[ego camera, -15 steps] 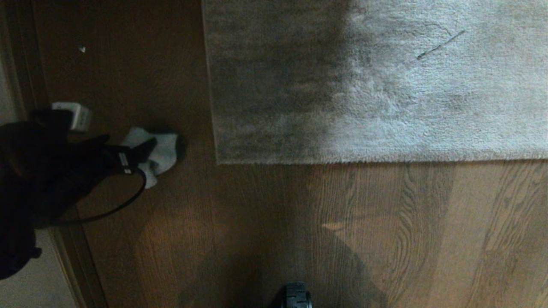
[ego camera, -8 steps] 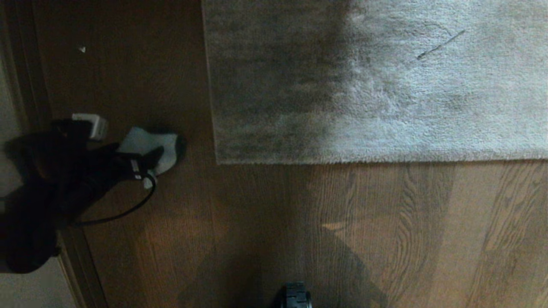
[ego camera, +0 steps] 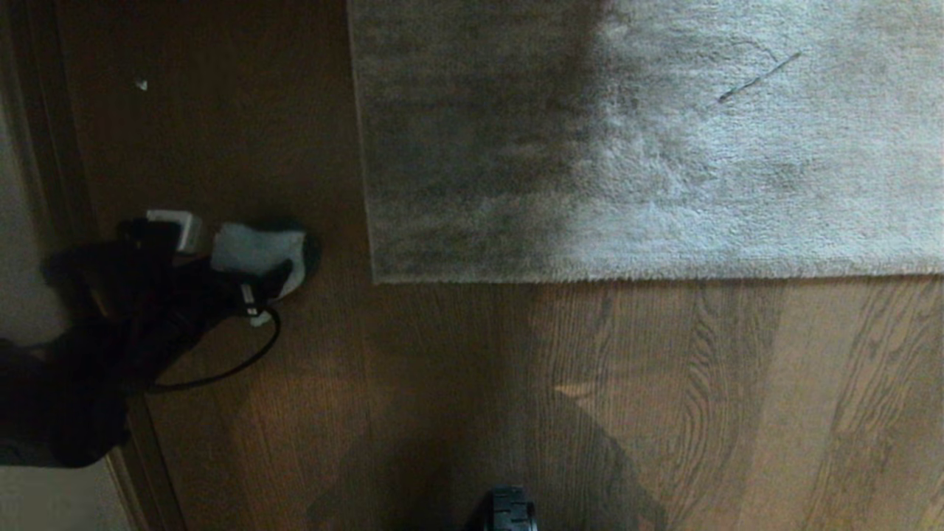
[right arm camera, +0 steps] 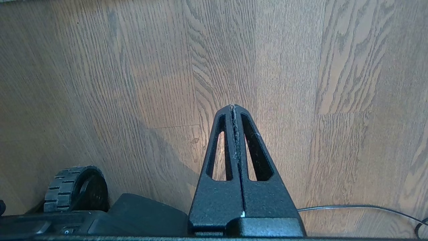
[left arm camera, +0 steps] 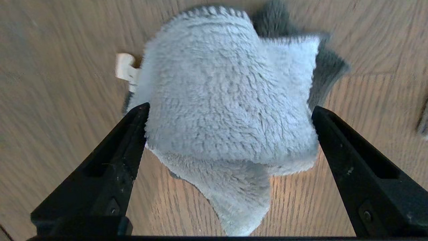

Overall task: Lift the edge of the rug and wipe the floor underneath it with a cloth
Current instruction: Pick up the rag

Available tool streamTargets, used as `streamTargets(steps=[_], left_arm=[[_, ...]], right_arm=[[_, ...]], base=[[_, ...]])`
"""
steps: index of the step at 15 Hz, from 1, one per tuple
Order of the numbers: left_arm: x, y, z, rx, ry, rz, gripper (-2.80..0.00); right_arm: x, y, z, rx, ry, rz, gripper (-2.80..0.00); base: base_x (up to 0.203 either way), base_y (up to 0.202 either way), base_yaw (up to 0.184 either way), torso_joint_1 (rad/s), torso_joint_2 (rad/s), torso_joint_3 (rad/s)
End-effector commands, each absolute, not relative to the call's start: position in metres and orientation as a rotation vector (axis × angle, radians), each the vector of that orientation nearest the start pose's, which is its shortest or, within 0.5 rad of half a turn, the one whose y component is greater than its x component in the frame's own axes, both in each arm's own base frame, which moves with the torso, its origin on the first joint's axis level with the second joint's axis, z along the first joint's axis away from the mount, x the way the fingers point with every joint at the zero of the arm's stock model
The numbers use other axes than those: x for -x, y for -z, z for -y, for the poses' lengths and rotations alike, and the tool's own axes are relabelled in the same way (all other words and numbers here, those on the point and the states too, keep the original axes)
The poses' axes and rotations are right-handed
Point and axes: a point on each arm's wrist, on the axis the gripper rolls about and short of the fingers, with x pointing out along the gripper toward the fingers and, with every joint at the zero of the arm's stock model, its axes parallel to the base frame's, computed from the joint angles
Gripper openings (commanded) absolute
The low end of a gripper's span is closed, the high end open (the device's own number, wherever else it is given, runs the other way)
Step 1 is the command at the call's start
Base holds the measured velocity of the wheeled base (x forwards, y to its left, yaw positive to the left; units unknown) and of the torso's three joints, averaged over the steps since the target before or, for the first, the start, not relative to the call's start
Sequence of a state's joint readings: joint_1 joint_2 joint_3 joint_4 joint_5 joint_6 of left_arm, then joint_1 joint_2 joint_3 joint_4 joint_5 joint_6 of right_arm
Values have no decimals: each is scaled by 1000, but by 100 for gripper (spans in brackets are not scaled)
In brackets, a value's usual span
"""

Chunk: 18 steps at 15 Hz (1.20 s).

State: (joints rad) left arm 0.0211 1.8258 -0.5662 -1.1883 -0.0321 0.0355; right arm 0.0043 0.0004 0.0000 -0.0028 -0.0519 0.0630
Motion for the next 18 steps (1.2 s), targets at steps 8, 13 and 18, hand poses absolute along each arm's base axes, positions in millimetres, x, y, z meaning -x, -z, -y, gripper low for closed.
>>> streamTargets(steps=[8, 13, 18], left_arm=[[-305, -136, -5, -31, 20, -79, -280], [-298, -149, -5, -31, 13, -39, -280], [-283, -172, -6, -29, 6, 37, -280]], right_arm=[[23, -76, 1, -63, 47, 5, -280], [23, -76, 1, -63, 47, 5, -280], [23, -76, 1, -65, 47, 5, -280]], base=[[0, 0, 0, 0, 0, 0], [0, 0, 0, 0, 0, 0], [0, 0, 0, 0, 0, 0]])
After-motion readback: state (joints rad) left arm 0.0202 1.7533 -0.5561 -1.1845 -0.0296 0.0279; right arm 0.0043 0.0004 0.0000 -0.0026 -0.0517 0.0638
